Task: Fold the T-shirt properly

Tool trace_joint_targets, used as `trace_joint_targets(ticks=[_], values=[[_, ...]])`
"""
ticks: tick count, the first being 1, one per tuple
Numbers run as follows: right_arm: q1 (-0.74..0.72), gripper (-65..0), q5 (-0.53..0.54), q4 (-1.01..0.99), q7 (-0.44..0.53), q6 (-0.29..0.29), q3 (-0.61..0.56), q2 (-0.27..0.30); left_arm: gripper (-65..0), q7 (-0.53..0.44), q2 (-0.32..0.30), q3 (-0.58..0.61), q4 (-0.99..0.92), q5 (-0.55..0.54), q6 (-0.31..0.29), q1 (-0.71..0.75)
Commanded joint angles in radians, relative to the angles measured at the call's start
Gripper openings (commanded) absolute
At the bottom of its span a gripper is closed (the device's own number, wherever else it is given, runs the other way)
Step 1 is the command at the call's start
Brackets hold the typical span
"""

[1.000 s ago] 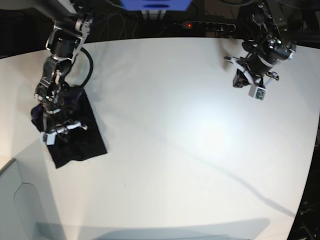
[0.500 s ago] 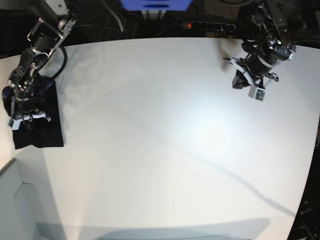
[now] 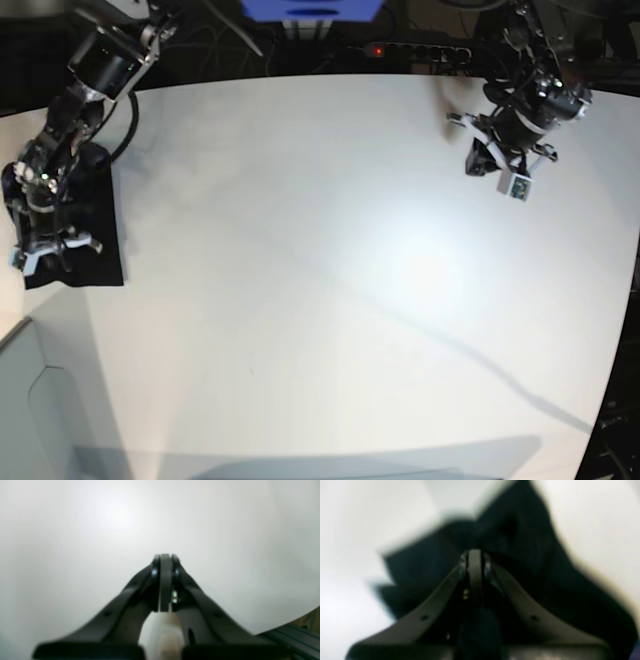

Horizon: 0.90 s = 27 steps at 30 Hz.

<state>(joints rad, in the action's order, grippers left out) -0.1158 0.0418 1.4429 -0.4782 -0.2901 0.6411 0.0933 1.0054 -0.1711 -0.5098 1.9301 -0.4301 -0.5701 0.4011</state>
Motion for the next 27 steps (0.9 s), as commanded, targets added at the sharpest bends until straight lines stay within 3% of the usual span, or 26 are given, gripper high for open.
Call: trace_joint_targets(ticks=[1,8,12,16,22,27], values=[[-0.020,-65.0,0.017,0.057,0.029,-0.008,-0.017,0.000,-64.6,-0.020,-0.009,-0.005,0.021,-0.013,-0.001,-0.004],[0.087,-65.0,0.017,0.358,0.031,-0.008,-0.080,-0.077,-64.6,-0.035,-0.009,-0.029,0.065,-0.013,0.000,-0.004],[0.201,-65.0,0.028,0.488,0.031,-0.008,-0.094,-0.080,-64.6,-0.171,-0.009,-0.079,0.090,-0.013,0.006,0.048],[0.321,-65.0,0.100,0.505,0.051,-0.008,-0.086,-0.036,-64.7,-0.480,0.018,-0.118,0.084,0.014,0.006,0.141],[0.525,-65.0,0.188,0.487,0.203,-0.008,-0.086,0.006,-64.7,-1.061,0.137,-0.118,0.064,0.330,0.006,0.256],[0.690,-65.0,0.178,0.468,0.309,-0.008,-0.086,0.006,-64.7,-1.397,0.172,-0.095,-0.034,0.509,0.006,0.333]])
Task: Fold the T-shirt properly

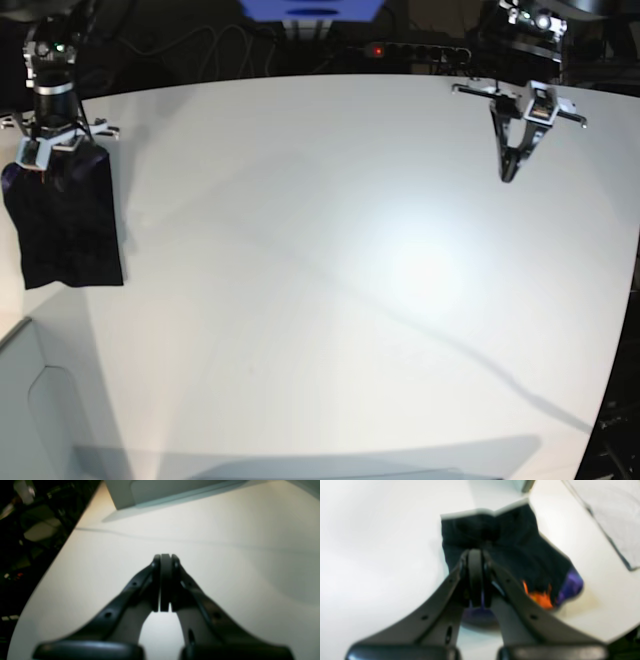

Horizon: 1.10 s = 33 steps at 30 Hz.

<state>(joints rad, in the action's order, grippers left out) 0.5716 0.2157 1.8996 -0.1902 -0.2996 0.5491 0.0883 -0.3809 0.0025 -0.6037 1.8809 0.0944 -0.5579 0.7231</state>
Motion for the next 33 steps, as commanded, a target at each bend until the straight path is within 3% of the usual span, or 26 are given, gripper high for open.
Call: trace_joint_targets(ticks=[1,10,14,16,18,21,24,29,31,33], values=[[0.035,-65.0,0.004,-0.002,0.037,0.001,0.009,0.011,-64.7,-0.062,-0.005,0.015,-0.019,0.021,-0.006,0.033],[0.215,-65.0,0.006,-0.279,0.243,-0.010,0.114,0.011,-64.2,-0.582,-0.003,0.078,-0.519,0.265,-0.004,0.122],[0.253,-65.0,0.006,-0.449,0.331,-0.183,0.121,0.011,-64.1,-0.812,-0.009,0.081,-0.794,0.327,-0.004,0.115],[0.253,-65.0,0.006,-0.550,0.346,-0.280,0.121,0.011,-64.1,-0.881,-0.011,0.077,-0.923,0.356,-0.004,0.109],[0.245,-65.0,0.006,-0.653,0.346,-0.318,0.116,0.011,-64.1,-0.898,-0.017,0.077,-1.033,0.370,-0.004,0.082],[0.207,-65.0,0.004,-0.832,0.346,-0.319,0.093,0.014,-64.1,-0.892,-0.051,0.080,-1.217,0.370,-0.004,0.023],[0.144,-65.0,0.004,-1.055,0.344,-0.319,0.038,0.063,-64.1,-0.870,-0.081,0.081,-1.431,0.371,-0.004,-0.067],[-0.069,-65.0,0.004,-1.517,0.355,-0.319,-0.163,0.167,-64.1,-0.855,-0.135,0.083,-1.771,0.376,-0.004,-0.245],[-0.147,-65.0,0.004,-1.630,0.377,-0.319,-0.266,0.176,-64.1,-0.847,-0.144,0.083,-1.849,0.376,-0.004,-0.297],[-0.187,-65.0,0.004,-1.670,0.418,-0.313,-0.363,0.175,-64.1,-0.768,-0.144,0.083,-1.868,0.376,-0.004,-0.337]])
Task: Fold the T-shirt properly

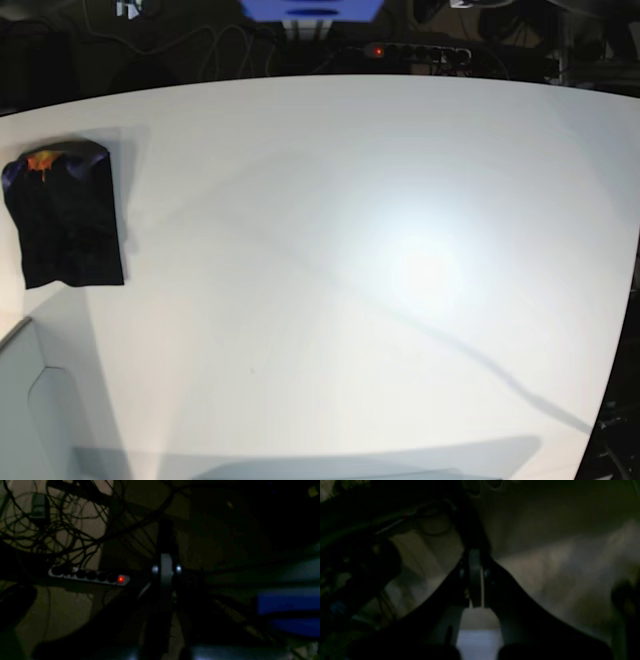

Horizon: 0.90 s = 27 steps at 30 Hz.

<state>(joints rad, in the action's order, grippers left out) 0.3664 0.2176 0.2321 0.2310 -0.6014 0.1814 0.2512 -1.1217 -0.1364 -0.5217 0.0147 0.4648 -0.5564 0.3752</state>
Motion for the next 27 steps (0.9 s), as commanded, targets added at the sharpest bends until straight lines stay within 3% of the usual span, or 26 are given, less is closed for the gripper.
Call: trace_joint_targets(ticks=[1,3,8,9,12,14,16,24,27], values=[[-0.002,-65.0,0.003,-0.006,0.001,-0.012,-0.032,0.010,-64.1,0.033,-0.004,0.001,-0.002,0.005,-0.006,-0.005],[-0.033,-65.0,0.001,-0.009,-0.025,0.027,-0.096,0.007,-64.1,0.190,0.002,-0.001,-0.002,0.005,-0.006,-0.054],[-0.105,-65.0,0.001,-0.009,-0.081,0.289,-0.236,-0.026,-64.1,0.585,0.028,-0.008,-0.002,-0.001,-0.004,-0.198],[-0.117,-65.0,0.001,-0.009,-0.094,0.317,-0.267,-0.039,-64.1,0.650,0.034,-0.008,-0.002,-0.001,0.016,-0.223],[-0.157,-65.0,0.001,-0.009,-0.160,0.349,-0.340,-0.065,-64.1,0.790,0.048,-0.008,-0.002,-0.001,0.204,-0.279],[-0.177,-65.0,0.001,-0.009,-0.187,0.351,-0.365,-0.076,-64.1,0.839,0.056,-0.008,-0.002,-0.001,0.358,-0.301],[-0.197,-65.0,0.003,-0.009,-0.209,0.351,-0.368,-0.077,-64.0,0.854,0.068,-0.005,-0.002,-0.001,0.448,-0.310],[-0.223,-65.0,0.007,-0.009,-0.233,0.351,-0.368,-0.082,-64.0,0.860,0.073,-0.002,-0.002,0.004,0.467,-0.319],[-0.223,-65.0,0.004,-0.009,-0.233,0.351,-0.368,-0.108,-64.0,0.860,0.073,-0.002,-0.002,0.004,0.467,-0.319]])
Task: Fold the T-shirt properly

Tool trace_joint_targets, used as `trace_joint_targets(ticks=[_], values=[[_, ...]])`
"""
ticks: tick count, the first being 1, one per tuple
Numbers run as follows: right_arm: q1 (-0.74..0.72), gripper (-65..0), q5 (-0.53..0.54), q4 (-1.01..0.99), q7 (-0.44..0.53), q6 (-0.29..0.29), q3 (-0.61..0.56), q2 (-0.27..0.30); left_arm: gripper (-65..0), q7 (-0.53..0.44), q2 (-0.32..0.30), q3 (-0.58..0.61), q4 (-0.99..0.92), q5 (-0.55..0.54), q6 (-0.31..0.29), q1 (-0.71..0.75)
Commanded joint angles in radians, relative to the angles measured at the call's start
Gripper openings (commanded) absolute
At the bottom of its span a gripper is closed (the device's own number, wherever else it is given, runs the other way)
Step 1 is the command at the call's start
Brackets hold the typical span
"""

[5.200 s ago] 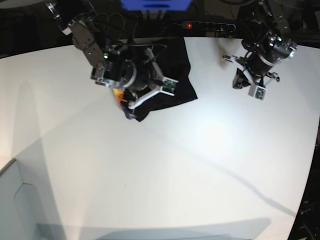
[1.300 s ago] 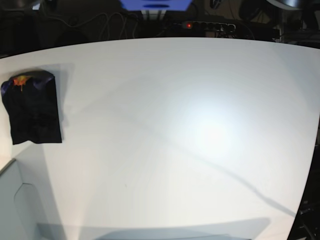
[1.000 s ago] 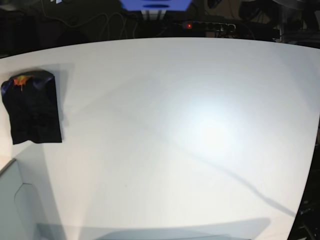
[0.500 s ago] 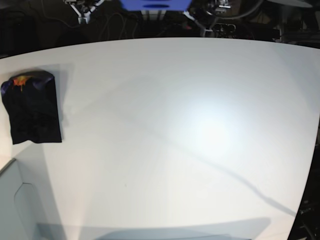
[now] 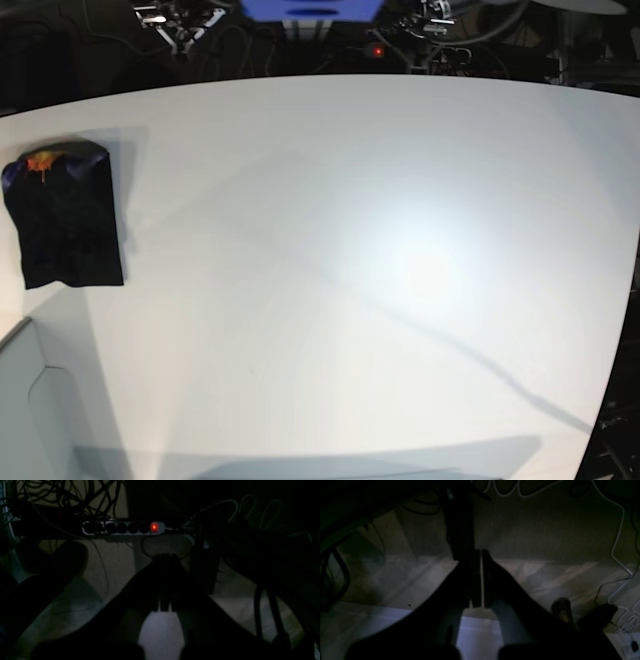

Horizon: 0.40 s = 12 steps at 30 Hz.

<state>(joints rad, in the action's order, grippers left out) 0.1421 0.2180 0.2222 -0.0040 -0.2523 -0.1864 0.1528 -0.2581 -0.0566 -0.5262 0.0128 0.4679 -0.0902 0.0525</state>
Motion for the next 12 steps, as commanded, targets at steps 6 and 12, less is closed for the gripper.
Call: trace_joint_targets(ticks=[6,12], values=[[0.003,-65.0,0.002,0.001,0.000,0.001,-0.002,-0.060,-64.0,-0.004,-0.007,0.002,0.000,-0.001,0.000,0.004],[0.001,-65.0,0.007,0.001,0.002,0.001,0.000,-0.068,-64.0,-0.004,0.004,0.002,0.000,0.001,0.000,-0.015]])
